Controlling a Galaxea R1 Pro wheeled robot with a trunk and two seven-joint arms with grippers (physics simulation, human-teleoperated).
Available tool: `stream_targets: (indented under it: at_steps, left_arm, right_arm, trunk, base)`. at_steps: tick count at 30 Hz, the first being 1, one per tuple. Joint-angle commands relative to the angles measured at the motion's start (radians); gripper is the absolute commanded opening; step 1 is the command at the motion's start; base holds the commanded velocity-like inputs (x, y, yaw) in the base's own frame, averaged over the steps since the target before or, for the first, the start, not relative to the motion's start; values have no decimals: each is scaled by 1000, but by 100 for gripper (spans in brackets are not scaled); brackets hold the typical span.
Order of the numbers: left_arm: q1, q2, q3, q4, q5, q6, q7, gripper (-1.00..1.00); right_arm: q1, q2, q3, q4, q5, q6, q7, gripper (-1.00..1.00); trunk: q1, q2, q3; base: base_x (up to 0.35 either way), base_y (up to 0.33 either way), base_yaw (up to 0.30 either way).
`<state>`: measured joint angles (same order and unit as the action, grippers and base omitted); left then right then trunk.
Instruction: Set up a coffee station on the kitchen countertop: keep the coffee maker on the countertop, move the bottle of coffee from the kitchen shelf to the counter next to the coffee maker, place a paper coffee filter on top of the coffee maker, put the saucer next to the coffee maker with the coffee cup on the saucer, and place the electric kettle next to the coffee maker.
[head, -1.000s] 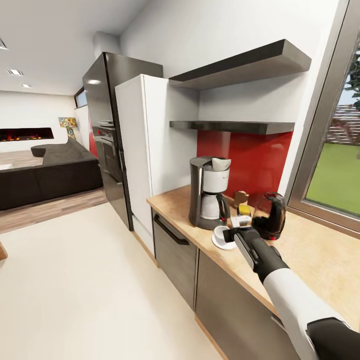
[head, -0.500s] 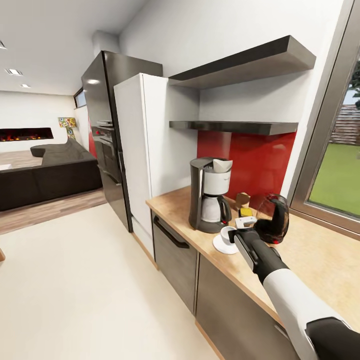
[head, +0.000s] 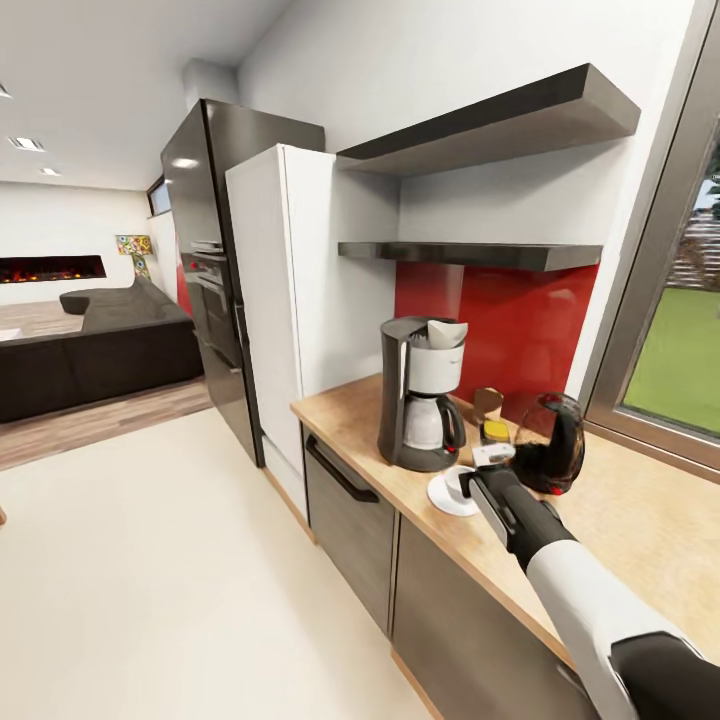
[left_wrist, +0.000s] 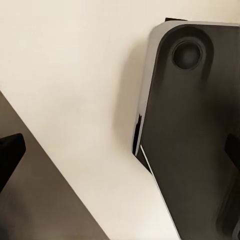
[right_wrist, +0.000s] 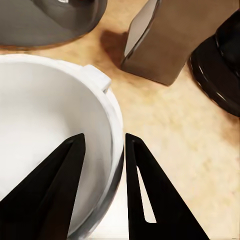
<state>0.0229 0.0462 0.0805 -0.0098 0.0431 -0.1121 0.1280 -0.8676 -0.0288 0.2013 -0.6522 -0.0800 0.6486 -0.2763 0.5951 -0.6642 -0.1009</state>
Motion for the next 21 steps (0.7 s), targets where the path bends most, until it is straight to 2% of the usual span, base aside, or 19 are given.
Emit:
stream_targets:
  at_steps: [1, 10, 15, 21]
  left_arm:
    - [0, 0, 8, -1, 4, -3, -1, 100]
    - [2, 1, 8, 1, 5, -3, -1, 100]
    - [2, 0, 7, 1, 5, -2, -1, 100]
    - [2, 0, 8, 1, 5, -3, -1, 100]
  right_arm:
    - [-1, -1, 7, 1, -8, 5, -8, -100]
    - [-1, 0, 7, 2, -9, 5, -8, -100]
    - [-1, 1, 7, 2, -9, 5, -8, -100]
    - [-1, 1, 7, 1, -9, 5, -8, -100]
  trunk:
    - [0, -1, -1]
    - [0, -1, -1]
    - [0, -1, -1]
    - [0, -1, -1]
  base:
    - [2, 0, 0]
    - [7, 0, 0]
    - [180, 0, 0]
    - [21, 0, 0]
